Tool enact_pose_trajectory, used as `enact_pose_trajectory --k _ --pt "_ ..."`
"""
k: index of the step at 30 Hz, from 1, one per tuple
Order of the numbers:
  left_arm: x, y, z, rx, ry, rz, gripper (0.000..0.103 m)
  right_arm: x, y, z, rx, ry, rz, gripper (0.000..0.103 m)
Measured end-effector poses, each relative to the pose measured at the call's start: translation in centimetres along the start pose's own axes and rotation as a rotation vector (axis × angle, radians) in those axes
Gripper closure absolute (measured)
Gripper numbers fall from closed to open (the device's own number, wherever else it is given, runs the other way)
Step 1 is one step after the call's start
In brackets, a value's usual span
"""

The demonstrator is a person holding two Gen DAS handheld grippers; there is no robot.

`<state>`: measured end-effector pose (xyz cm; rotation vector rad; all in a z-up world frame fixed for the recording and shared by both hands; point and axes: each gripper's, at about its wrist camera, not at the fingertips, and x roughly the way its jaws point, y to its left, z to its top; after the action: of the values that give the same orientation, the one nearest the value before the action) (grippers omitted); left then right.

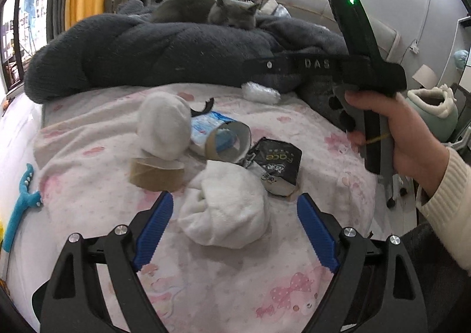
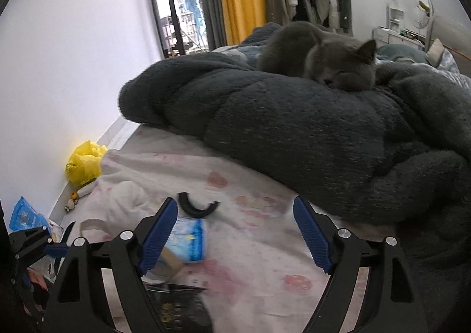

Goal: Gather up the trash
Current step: 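Grasp the white cloth with the left gripper while the right gripper grasps another bubble-wrap roll, then carry the white cloth to the bin and open the left gripper while the right carries the bubble wrap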

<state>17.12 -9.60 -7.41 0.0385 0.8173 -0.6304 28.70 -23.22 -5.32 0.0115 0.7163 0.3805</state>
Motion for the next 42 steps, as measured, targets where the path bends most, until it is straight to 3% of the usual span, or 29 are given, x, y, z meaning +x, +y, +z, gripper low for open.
enact_pose_trajectory --k 6,11,23,33,42 --pt "1.5 -0.6 0.1 0.04 0.034 0.017 0.019 1.1 -2.6 -0.4 0.051 0.043 -0.094 0.016" --pt "2.1 0.3 0.5 0.024 0.053 0.03 0.035 2.1 -5.4 -0.5 0.148 0.07 -0.155 0.01" --pt "2.7 1.0 0.9 0.036 0.072 0.032 0.054 5.9 -7.9 -1.3 0.325 0.144 -0.125 0.006" --pt "0.6 1.3 1.6 0.03 0.011 -0.035 0.058 7.5 -7.3 -1.0 0.326 0.171 -0.156 0.006" --pt "-1.2 1.3 2.2 0.009 -0.055 -0.063 0.058 7.6 -7.9 -1.2 0.346 0.178 -0.174 0.032"
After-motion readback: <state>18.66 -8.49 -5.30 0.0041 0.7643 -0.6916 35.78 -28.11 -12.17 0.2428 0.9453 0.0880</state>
